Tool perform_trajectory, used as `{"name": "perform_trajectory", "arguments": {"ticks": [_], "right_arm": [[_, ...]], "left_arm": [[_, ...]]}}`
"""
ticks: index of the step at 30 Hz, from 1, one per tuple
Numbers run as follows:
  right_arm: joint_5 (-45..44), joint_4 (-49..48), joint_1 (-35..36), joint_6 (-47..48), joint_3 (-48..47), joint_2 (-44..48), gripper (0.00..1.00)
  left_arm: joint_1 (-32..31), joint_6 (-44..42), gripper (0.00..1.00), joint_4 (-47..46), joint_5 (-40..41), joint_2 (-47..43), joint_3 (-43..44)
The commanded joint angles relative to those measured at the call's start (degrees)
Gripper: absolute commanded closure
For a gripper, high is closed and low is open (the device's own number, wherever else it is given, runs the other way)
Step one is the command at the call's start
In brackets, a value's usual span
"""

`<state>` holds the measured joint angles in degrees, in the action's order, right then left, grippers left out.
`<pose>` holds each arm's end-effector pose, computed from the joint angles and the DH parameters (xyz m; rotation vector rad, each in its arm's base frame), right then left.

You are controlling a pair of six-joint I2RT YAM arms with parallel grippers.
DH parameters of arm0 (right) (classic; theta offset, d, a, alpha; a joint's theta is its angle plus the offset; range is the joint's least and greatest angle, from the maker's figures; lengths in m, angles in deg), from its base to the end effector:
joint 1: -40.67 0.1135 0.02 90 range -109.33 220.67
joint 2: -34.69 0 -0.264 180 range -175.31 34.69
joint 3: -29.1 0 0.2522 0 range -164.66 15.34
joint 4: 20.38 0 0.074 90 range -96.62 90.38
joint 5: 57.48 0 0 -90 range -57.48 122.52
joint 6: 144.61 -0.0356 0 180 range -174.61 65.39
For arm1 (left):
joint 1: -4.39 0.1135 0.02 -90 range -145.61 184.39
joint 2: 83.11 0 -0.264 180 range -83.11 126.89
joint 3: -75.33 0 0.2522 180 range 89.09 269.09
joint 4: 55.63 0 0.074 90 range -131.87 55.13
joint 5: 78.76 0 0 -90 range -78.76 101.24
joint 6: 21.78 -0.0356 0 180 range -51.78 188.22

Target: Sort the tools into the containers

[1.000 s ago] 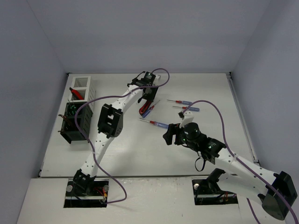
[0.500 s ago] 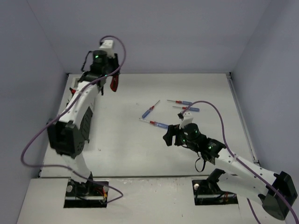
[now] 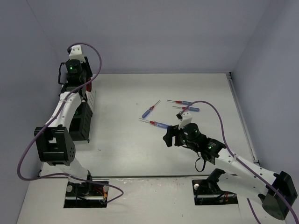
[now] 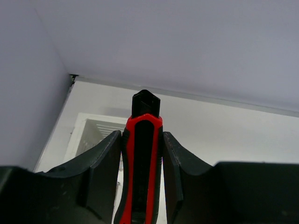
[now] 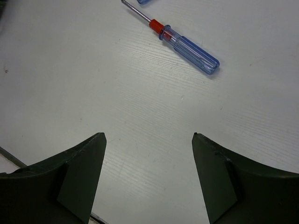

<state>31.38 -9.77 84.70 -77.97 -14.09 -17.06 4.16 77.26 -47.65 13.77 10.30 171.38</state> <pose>0.1511 0.1451 0.2473 -0.3419 1.9528 0.7656 0.3967 0.0000 0.3785 -0.1612 1.6568 -0.0859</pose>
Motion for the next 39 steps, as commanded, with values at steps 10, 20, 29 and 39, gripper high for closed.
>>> {"name": "perform_trajectory", "arguments": {"ticks": [10,20,29,39], "right_arm": [[0.7,-1.4,0.4,1.2,0.7,2.6,0.28],[2.6,-1.3,0.5,1.3,0.5,1.5,0.28],[2.5,-1.4,0.5,1.0,0.4,0.7,0.28],[2.6,-1.3,0.5,1.3,0.5,0.9,0.28]], "left_arm": [[6.9,-1.7,1.00,-20.8,1.4,3.5,-1.3],[9.9,-1.9,0.99,-27.0,-7.6,6.6,-7.8],[11.2,-2.9,0.98,-28.4,-14.8,3.8,-12.4],[16.9,3.7,0.97,-32.1,-32.0,1.3,-16.2]]}}
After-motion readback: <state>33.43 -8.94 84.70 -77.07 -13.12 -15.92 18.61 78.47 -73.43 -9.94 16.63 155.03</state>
